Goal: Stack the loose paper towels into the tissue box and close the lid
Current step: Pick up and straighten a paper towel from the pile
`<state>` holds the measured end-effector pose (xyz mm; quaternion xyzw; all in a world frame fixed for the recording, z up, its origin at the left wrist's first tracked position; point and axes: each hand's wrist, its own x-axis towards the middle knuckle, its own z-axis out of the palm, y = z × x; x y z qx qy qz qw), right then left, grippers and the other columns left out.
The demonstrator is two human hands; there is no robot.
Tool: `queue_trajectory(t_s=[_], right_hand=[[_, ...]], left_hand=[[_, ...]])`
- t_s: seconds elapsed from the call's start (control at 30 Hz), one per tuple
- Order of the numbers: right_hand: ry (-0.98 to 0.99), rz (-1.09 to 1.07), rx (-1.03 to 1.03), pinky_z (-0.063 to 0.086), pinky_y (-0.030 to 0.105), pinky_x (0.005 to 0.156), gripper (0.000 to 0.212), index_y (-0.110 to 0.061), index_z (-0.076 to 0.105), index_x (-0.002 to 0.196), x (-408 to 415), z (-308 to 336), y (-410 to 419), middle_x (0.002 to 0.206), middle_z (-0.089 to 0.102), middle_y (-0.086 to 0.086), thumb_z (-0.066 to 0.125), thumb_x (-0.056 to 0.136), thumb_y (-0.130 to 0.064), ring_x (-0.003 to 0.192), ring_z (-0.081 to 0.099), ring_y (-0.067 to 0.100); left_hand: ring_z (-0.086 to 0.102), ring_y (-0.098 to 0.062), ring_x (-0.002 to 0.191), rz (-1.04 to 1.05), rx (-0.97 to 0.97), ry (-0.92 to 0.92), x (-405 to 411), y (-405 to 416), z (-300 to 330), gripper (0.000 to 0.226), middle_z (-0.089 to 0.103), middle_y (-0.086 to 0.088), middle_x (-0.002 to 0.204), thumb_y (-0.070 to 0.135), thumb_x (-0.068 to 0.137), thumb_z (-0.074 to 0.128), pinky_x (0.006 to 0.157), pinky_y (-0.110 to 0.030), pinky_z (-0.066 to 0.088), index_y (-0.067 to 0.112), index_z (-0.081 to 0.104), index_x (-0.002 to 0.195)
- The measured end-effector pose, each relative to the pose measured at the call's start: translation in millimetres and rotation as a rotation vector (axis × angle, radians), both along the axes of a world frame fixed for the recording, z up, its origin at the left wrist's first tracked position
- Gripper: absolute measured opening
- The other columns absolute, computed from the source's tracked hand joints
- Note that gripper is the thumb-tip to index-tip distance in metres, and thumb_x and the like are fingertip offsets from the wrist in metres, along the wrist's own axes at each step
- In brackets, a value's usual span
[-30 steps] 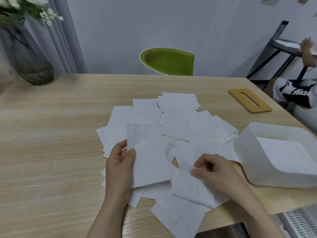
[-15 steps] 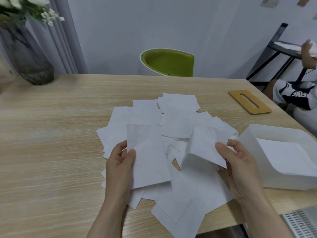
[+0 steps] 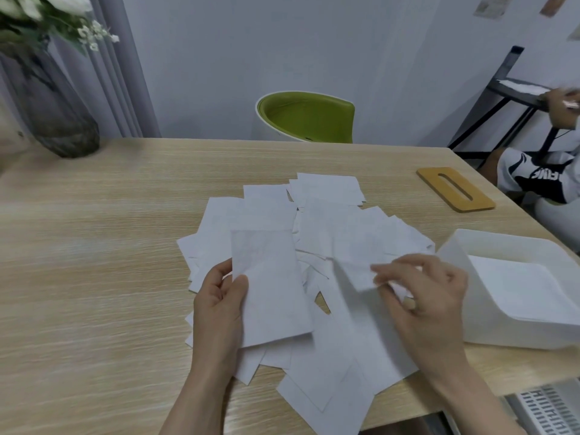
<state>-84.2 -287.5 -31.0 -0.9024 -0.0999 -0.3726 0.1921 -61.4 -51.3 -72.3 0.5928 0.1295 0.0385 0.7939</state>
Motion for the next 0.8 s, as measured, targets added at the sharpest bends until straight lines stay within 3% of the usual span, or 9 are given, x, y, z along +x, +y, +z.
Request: queue_trajectory(t_s=[0.17,0.27,0.37,0.47,0.57,0.67,0.73,0.8], right_hand=[[0.266,0.059,0.007,0.024,0.033,0.082,0.018,-0.028,0.063,0.072,-21,-26,3,0.081,0.067,-0.019,0.066,0.068,-0.011,0.092,0.055,0.0],[0.428,0.128,0.103,0.025,0.033,0.09,0.005,-0.035,0.059,0.072,-28,-25,0,0.088,0.067,-0.023,0.064,0.073,-0.033,0.095,0.055,-0.007],[0.499,0.146,0.303,0.025,0.03,0.093,0.015,-0.035,0.064,0.076,-29,-21,-5,0.097,0.068,-0.023,0.061,0.076,-0.05,0.102,0.055,-0.002],[0.473,-0.034,0.392,0.035,0.038,0.093,0.014,-0.036,0.064,0.09,-16,-20,-12,0.096,0.065,-0.02,0.071,0.078,-0.041,0.095,0.055,0.001],[0.582,-0.227,0.365,0.032,0.036,0.1,0.041,-0.034,0.054,0.11,0,-21,-14,0.102,0.056,-0.023,0.075,0.076,-0.038,0.105,0.048,0.007],[0.638,-0.281,0.376,0.03,0.036,0.096,0.061,-0.031,0.047,0.124,10,-22,-12,0.105,0.056,-0.018,0.076,0.072,-0.041,0.106,0.042,0.01],[0.649,-0.278,0.419,0.027,0.033,0.092,0.061,-0.032,0.047,0.123,14,-22,-10,0.1,0.057,-0.018,0.078,0.071,-0.037,0.102,0.043,0.01],[0.686,-0.258,0.487,0.033,0.038,0.096,0.061,-0.029,0.048,0.123,18,-20,-9,0.094,0.057,-0.017,0.079,0.071,-0.031,0.098,0.047,0.014]], left_hand=[[0.062,-0.02,0.074,0.001,-0.002,0.007,1,-1,-2,0.021,0.064,-0.013,0.083,0.009,0.095,0.055,0.067,-0.033,0.048,0.022,0.067,0.107],[0.06,-0.019,0.072,-0.001,-0.001,0.001,1,0,-2,0.022,0.061,-0.013,0.08,0.009,0.095,0.055,0.065,-0.032,0.048,0.024,0.067,0.104],[0.066,-0.013,0.07,-0.012,0.004,-0.004,1,0,-1,0.023,0.072,-0.004,0.08,0.007,0.096,0.054,0.062,-0.029,0.049,0.024,0.066,0.105],[0.068,-0.009,0.069,-0.013,0.01,-0.005,0,-1,0,0.024,0.075,0.001,0.081,0.007,0.096,0.053,0.058,-0.024,0.05,0.024,0.065,0.106],[0.068,-0.01,0.068,-0.01,0.021,-0.005,-1,-1,0,0.024,0.075,0.001,0.08,0.007,0.096,0.053,0.058,-0.025,0.05,0.025,0.065,0.106],[0.067,-0.009,0.066,-0.01,0.027,-0.01,-1,-1,0,0.025,0.074,0.001,0.076,0.006,0.095,0.053,0.057,-0.024,0.049,0.024,0.066,0.105],[0.065,-0.011,0.065,0.0,0.032,-0.011,0,-1,-1,0.025,0.071,-0.002,0.074,0.005,0.095,0.053,0.06,-0.028,0.049,0.025,0.067,0.103],[0.062,-0.015,0.067,0.004,0.031,-0.011,1,-1,-1,0.026,0.066,-0.008,0.076,0.006,0.095,0.054,0.064,-0.032,0.048,0.027,0.068,0.102]])
